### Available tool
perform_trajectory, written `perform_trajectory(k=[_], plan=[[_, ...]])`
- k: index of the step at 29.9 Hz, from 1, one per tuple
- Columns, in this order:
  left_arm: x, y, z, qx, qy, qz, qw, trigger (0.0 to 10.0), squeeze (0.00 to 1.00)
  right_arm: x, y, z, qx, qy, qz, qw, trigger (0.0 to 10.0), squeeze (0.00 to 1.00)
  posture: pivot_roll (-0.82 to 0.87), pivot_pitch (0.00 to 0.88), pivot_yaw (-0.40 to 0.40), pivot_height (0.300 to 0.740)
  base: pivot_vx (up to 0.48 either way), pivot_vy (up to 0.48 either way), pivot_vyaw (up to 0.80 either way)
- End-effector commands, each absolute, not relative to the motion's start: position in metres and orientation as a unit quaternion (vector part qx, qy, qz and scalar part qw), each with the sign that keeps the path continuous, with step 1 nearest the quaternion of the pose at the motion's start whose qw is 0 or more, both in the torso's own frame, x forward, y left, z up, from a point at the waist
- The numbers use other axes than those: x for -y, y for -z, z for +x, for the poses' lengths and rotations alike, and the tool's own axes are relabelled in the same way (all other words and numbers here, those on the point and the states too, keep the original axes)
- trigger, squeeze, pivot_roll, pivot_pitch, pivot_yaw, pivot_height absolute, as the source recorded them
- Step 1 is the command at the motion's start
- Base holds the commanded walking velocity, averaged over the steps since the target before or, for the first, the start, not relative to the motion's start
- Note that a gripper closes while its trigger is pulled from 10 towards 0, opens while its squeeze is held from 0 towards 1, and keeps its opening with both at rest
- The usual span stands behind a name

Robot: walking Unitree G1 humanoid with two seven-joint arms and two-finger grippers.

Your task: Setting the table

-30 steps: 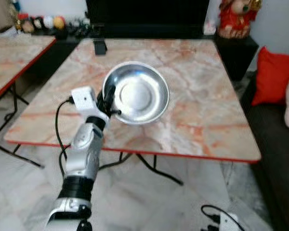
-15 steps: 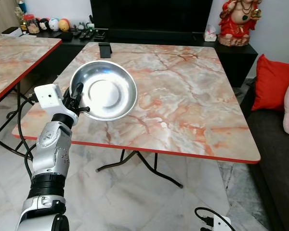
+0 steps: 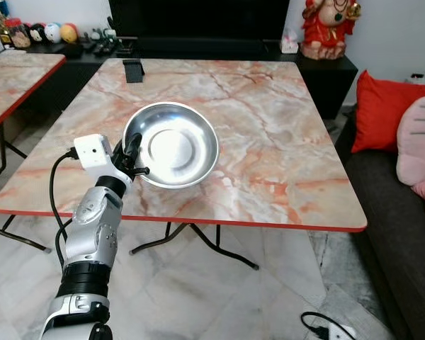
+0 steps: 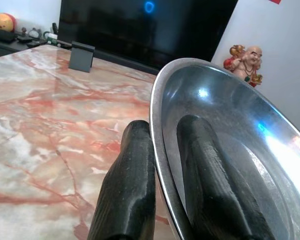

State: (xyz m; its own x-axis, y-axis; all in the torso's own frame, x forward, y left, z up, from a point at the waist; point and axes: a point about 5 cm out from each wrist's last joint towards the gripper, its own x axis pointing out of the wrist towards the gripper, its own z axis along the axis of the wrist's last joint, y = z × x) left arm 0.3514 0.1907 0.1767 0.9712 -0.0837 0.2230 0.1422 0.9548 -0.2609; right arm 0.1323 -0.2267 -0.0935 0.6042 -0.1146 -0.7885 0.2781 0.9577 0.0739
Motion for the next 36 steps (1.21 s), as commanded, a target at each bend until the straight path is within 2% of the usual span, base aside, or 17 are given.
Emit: perform_trajectory(k=[1,8,13,19,24,36], plan=[[-0.192,-0.185,0.352,0.119,0.058,-0.138,0.981,10.0,0.00,0.227,0.094,0.132,-0.430,0.111,0.103,0.890,10.0,0.00,0.01,0.000,-0.012,0.736,0.304,0.000,0.00],[-0.189,-0.186,0.353,0.119,0.067,-0.135,0.981,10.0,0.00,0.221,0.091,0.144,-0.426,0.106,0.104,0.893,10.0,0.00,0.01,0.000,-0.010,0.736,0.329,0.000,0.00],[-0.188,-0.185,0.352,0.117,0.069,-0.135,0.981,10.0,0.00,0.196,0.094,0.148,-0.431,0.093,0.109,0.891,10.0,0.00,0.01,0.000,-0.010,0.736,0.336,0.000,0.00],[-0.185,-0.183,0.353,0.107,0.079,-0.134,0.982,10.0,0.00,0.187,0.096,0.146,-0.434,0.089,0.109,0.890,10.0,0.00,0.01,0.000,-0.011,0.736,0.106,0.000,0.00],[-0.183,-0.180,0.352,0.096,0.093,-0.134,0.982,10.0,0.00,0.187,0.097,0.145,-0.434,0.089,0.107,0.890,10.0,0.00,0.01,0.000,-0.012,0.736,0.000,0.000,0.00],[-0.163,-0.158,0.340,0.034,0.163,-0.138,0.976,10.0,0.00,0.208,0.095,0.139,-0.433,0.097,0.107,0.890,10.0,0.00,0.02,0.000,-0.019,0.736,0.000,0.000,-0.11]])
